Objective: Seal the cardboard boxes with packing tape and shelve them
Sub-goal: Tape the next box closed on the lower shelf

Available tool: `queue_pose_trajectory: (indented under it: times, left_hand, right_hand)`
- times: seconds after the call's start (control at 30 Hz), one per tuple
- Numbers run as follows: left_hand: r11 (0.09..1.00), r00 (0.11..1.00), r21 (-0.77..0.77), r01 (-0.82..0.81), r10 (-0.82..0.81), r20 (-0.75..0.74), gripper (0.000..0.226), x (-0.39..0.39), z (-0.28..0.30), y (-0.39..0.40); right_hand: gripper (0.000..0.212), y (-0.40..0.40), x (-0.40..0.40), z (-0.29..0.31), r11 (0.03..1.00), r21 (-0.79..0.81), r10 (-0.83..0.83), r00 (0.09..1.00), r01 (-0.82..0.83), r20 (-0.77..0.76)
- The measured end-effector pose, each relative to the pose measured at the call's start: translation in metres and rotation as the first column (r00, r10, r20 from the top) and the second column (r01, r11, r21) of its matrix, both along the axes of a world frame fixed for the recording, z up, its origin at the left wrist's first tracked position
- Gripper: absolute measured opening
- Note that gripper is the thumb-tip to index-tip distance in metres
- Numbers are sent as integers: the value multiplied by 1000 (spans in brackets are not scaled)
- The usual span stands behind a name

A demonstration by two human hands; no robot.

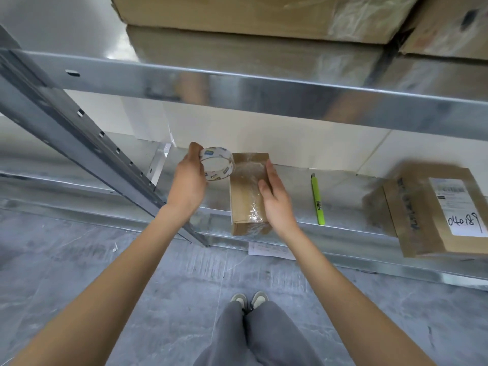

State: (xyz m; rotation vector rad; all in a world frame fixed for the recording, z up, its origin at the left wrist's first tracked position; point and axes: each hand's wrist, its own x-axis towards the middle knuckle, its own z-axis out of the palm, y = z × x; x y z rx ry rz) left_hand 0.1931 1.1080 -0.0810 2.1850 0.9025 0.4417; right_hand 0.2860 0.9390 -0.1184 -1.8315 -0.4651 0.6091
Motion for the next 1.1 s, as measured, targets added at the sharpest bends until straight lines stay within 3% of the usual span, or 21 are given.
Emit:
queue_pose_trajectory:
  times: [0.33, 0.43, 0.5, 0.6, 0.7, 0.8, 0.87, 0.93, 1.03, 1.1]
  left_hand:
    - [975, 993, -217, -45, 67, 96, 35, -5, -16, 8]
    - [927, 980, -364, -94, 150, 129, 30, -6, -27, 6]
    - [870, 963, -475, -133, 228, 147, 26, -4, -36, 2]
    - [788, 931, -593, -168, 325, 168, 23, 2, -46, -5]
    - [752, 910, -635, -178, 372, 185, 25, 9, -49, -8]
    - [784, 905, -591, -188, 373, 205, 22, 11, -50, -10]
    - [766, 894, -614, -191, 394, 213, 25, 9, -49, -13]
    - [703, 867, -682, -198, 451, 213, 27, 10, -49, -17]
    - [472, 796, -856, -212, 591, 128, 33, 10, -60, -20]
    - [367, 828, -911, -187, 559, 55, 29, 7, -73, -23]
  right_hand:
    - [51, 3, -3, 5, 999, -41, 11, 1000, -10, 10]
    - [51, 3, -6, 6, 998, -54, 23, 999, -21, 44]
    - [52, 3, -4, 7, 979, -198, 79, 980, -42, 183]
    - [54, 4, 4, 13, 843, -538, 302, 855, -32, 422]
    - [63, 17, 3, 27, 765, -642, 373, 847, -49, 380]
    - [102, 29, -12, 27, 721, -691, 387, 856, -49, 343]
    - [96, 30, -20, 22, 712, -702, 396, 832, -10, 390]
    - [80, 29, -23, 21, 714, -700, 422, 791, 12, 444]
    - [73, 33, -25, 23, 675, -738, 482, 757, 2, 442]
    - [70, 33, -29, 23, 655, -755, 516, 734, -6, 442]
